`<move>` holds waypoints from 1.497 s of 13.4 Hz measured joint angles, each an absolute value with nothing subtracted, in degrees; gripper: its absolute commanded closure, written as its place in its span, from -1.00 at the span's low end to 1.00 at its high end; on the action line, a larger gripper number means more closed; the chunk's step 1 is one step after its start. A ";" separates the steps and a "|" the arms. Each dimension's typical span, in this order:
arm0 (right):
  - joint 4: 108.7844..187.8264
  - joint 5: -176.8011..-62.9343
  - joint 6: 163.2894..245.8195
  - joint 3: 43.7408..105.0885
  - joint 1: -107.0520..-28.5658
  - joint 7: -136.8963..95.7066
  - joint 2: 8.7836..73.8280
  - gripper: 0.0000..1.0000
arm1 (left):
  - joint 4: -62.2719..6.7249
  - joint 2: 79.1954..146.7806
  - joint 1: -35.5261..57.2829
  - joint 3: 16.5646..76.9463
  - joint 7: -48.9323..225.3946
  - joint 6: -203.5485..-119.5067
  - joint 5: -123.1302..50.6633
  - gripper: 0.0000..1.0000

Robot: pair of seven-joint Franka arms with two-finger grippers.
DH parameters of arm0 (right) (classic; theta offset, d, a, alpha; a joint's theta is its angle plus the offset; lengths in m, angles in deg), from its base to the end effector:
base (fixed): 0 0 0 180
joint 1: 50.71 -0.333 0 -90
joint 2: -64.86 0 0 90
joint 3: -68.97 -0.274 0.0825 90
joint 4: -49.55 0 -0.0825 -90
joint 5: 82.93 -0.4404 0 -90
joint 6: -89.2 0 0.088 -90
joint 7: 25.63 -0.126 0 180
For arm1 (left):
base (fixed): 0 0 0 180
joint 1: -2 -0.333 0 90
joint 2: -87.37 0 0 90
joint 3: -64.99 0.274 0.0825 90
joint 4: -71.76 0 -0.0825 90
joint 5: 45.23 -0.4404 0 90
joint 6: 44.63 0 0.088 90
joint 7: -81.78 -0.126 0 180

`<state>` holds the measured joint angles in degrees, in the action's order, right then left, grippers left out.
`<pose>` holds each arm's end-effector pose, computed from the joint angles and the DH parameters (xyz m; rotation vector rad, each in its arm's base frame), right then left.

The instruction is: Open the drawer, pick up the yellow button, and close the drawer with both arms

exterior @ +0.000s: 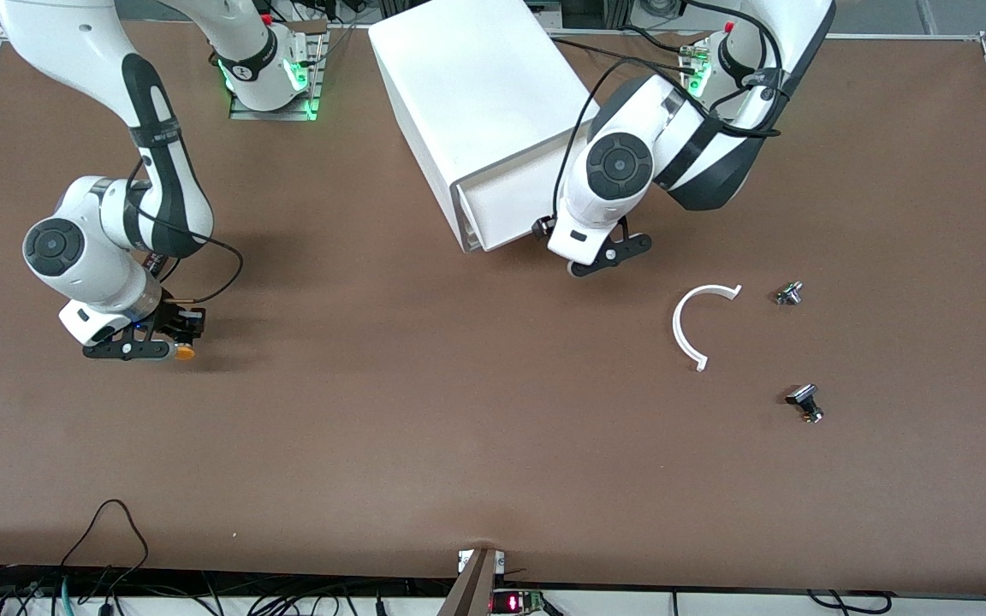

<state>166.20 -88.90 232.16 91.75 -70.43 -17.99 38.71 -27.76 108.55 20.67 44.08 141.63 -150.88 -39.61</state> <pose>0.6210 -0.0433 0.1381 3.0307 0.0577 0.0499 0.5016 -0.4172 0.2775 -3.0098 -0.6101 0.4920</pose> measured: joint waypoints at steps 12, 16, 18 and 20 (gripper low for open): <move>164.85 -94.14 233.91 91.36 -70.41 -16.07 37.20 -0.98 | -30.30 108.19 20.73 36.54 146.74 -150.88 -39.52 -0.98; 163.83 -94.13 229.16 90.99 -71.23 -13.60 45.85 -0.98 | -30.48 108.19 20.75 35.49 147.01 -150.86 -39.51 -0.98; 162.59 -94.13 224.24 90.93 -71.45 -12.28 50.26 -0.98 | -30.52 108.19 20.75 35.38 147.04 -150.86 -39.51 -0.98; 159.54 -94.07 215.85 90.98 -71.48 -12.05 53.27 -0.98 | -30.54 108.19 20.75 35.31 147.05 -150.83 -39.50 -0.98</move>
